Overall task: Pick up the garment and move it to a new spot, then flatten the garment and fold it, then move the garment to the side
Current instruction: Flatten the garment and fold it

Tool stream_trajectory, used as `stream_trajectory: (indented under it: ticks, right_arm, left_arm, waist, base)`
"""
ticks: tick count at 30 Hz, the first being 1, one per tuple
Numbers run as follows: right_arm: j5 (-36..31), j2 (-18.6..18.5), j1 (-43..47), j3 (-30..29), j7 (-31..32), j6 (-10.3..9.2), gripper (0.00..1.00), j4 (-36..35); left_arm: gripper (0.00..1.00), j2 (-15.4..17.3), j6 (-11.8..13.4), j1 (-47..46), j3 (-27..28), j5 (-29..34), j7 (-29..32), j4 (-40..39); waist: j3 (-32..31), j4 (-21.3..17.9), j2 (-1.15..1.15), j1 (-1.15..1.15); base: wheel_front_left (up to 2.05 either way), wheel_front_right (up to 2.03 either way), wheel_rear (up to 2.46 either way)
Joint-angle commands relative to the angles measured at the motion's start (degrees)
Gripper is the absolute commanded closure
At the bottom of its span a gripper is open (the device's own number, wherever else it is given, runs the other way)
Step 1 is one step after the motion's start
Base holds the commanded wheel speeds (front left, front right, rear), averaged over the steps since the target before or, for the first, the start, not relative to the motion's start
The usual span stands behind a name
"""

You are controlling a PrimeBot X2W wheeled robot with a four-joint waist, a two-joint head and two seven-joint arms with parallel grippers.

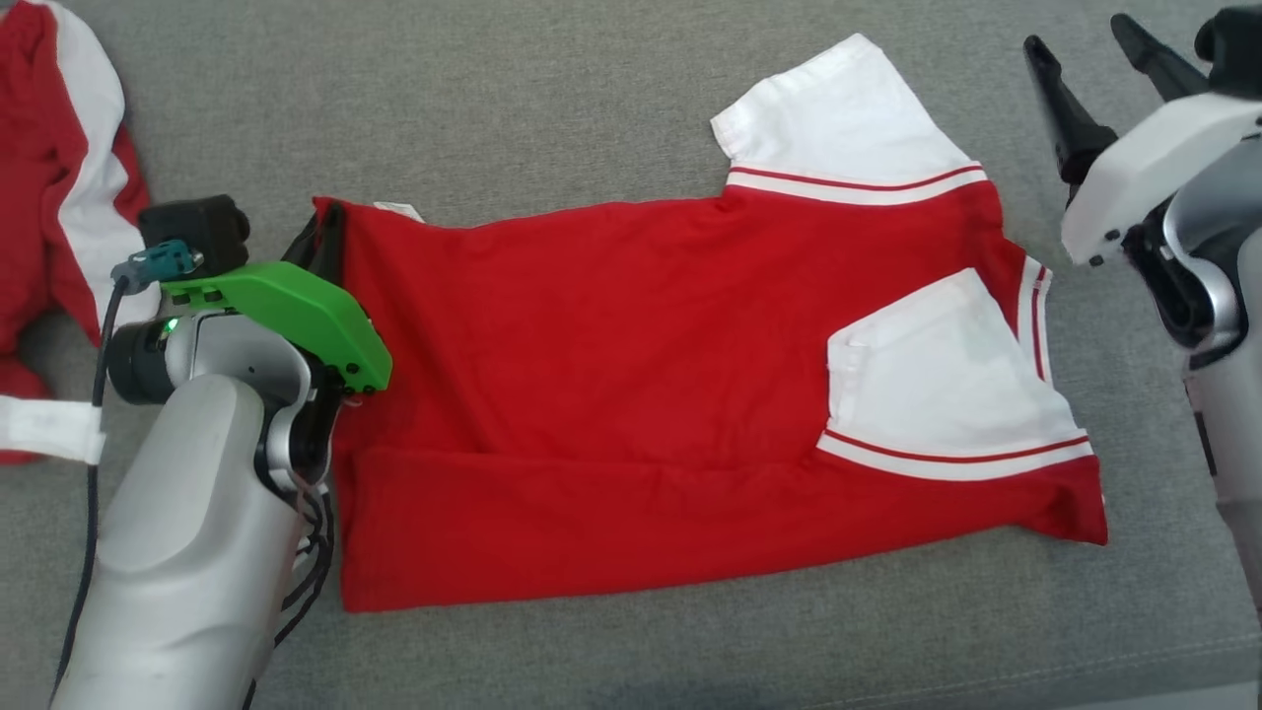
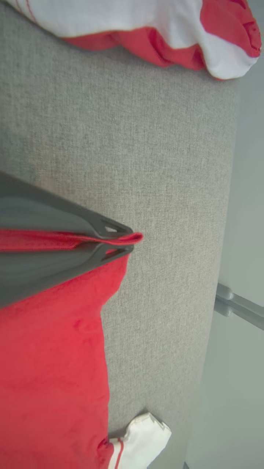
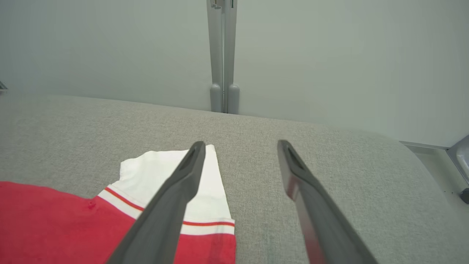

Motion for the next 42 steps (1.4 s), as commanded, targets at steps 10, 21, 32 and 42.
stream_trajectory:
  ticks: [10,21,32,42]
  right_arm:
    - [-0.8,-0.7,-16.4,2.2,3.4,0.00,0.00,19.4]
    - [-2.0,-1.3,-24.8,4.4,5.4,0.00,0.00,34.9]
    - [-2.3,-0.5,-27.6,4.9,6.3,-0.01,0.16,44.2]
    - [-1.2,0.1,-28.5,9.8,7.8,-0.01,0.10,45.1]
  left_arm:
    - [1.00,-3.5,-0.6,-5.6,-2.5,1.0,-0.4,-3.6]
    - [1.00,-6.8,-2.0,-8.5,-4.6,0.6,-1.6,-2.0]
    - [1.00,-6.5,-2.4,-8.8,-4.7,-0.1,-2.5,-0.1]
    - [1.00,-5.9,-2.1,-8.6,-4.9,-0.5,-2.0,-0.1]
  waist:
    - [8.3,9.3,0.00,0.00]
    - [10.5,13.8,0.00,0.00]
    - [10.5,13.9,0.00,0.00]
    - [9.8,12.2,0.00,0.00]
  base:
    - [0.00,0.00,0.00]
    - [0.00,0.00,0.00]
    - [0.00,0.00,0.00]
    - [0.00,0.00,0.00]
